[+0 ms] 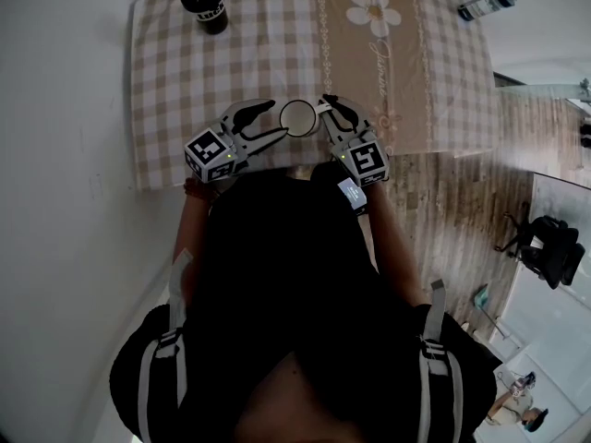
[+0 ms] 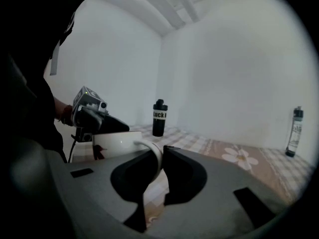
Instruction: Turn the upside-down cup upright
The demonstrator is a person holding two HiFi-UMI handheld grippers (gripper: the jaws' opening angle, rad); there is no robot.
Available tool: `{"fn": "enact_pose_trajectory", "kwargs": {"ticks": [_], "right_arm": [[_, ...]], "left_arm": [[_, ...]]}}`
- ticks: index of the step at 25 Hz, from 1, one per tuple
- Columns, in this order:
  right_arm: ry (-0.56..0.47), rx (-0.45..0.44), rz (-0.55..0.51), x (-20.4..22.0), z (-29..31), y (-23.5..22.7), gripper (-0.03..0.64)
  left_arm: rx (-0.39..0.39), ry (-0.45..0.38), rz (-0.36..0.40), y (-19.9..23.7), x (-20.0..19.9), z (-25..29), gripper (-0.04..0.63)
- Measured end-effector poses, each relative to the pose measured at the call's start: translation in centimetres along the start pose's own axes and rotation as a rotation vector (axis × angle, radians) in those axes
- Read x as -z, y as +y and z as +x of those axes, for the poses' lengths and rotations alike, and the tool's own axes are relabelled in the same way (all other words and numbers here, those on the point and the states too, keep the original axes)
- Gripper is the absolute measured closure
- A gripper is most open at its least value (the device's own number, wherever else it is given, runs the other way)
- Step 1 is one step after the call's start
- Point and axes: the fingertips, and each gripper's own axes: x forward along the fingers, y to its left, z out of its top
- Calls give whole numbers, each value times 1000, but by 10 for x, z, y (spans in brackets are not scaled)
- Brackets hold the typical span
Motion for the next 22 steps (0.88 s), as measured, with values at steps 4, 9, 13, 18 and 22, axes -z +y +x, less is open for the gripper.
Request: {"fn": "enact_pose_trajectory", "kwargs": {"ticks": [4,9,13,18,22], "right_arm": [[9,7,-104,-9,-2,1,582],[36,-22,-260,-17,2,17,583],[35,-64,-353,-23,7,32,583],[37,-100,-495,-34,10,54,581],[32,-133,-600,-43,14,68,577]], "left_arm": [[-30,19,-12,11,1,2,364],[3,91,15,4,10,16,364],[-6,161,28,7,24,24,348],[-55,246,52,14,35,28,355],[-37,283,115,7,40,34,519]]}}
